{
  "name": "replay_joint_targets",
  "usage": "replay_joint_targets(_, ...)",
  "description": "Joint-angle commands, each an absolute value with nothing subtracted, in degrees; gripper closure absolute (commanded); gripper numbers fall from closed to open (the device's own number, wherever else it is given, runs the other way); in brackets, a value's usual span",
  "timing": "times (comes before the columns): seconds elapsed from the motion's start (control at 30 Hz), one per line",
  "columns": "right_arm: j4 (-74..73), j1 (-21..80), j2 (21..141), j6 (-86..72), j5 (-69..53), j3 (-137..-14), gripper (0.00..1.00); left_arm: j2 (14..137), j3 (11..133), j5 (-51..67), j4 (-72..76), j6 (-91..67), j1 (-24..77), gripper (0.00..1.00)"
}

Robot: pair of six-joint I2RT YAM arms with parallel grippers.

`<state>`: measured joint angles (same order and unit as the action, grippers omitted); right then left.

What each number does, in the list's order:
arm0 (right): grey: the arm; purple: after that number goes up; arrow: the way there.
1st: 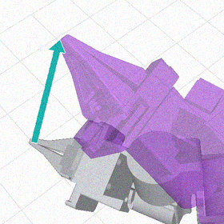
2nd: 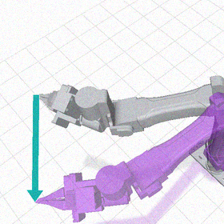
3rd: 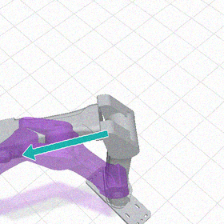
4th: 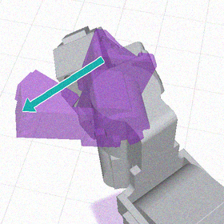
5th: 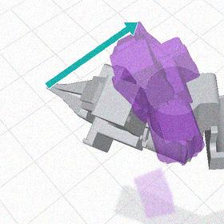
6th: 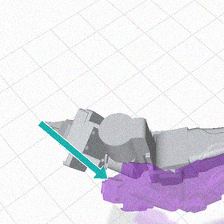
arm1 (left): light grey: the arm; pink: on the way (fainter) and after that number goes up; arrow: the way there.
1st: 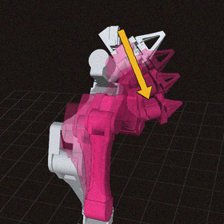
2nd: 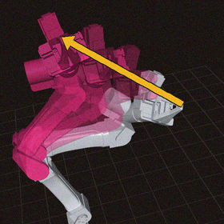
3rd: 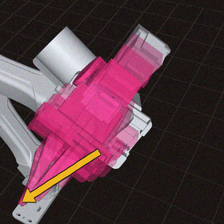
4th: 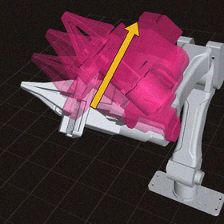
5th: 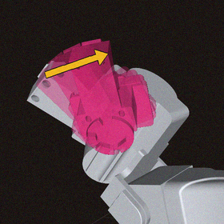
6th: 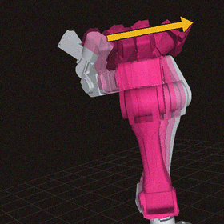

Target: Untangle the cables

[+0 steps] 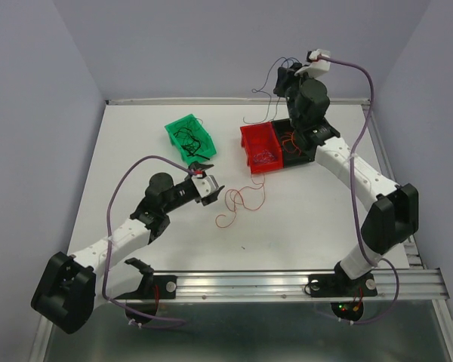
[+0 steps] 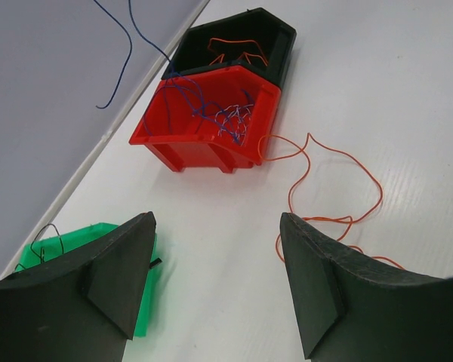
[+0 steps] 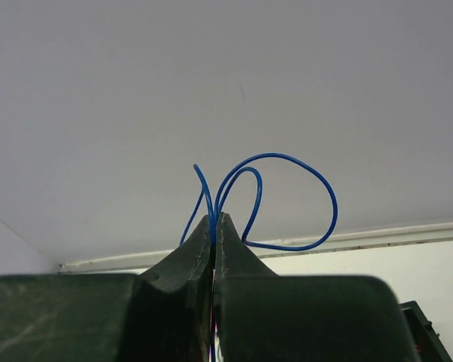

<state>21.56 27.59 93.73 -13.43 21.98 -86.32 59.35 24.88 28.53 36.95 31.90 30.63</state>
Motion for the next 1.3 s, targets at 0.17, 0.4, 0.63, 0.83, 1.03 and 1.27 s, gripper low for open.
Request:
replay_joint_targets(0.17,28.4,26.5,94.7,-16.7,18.7,-80.0,0.99,58.7,26.2,28.5,38.4,31.6,30.2,0.22)
replay_joint_targets(0.4,34.9,26.5,93.5,-20.4,17.3,-67.7,1.00,58.9,26.1,28.4,38.3,32.1,30.2,0.23)
replay_joint_targets(0.63,34.7,26.5,99.2,-22.4,16.4,-67.6,0.99,58.6,26.1,28.5,37.9,32.4,30.1,0.23)
replay_joint_targets(0.83,22.5,26.5,107.4,-22.2,19.0,-76.2,1.00,58.4,25.9,29.3,37.8,32.8,30.1,0.23)
replay_joint_targets(1.03,16.3,26.5,117.6,-22.6,25.4,-82.8,1.00,60.6,26.5,30.1,37.3,32.9,30.1,0.23)
replay_joint_targets(1.27,14.5,26.5,121.0,-22.0,28.5,-83.1,0.99,61.5,27.4,30.4,36.0,33.0,30.1,0.24)
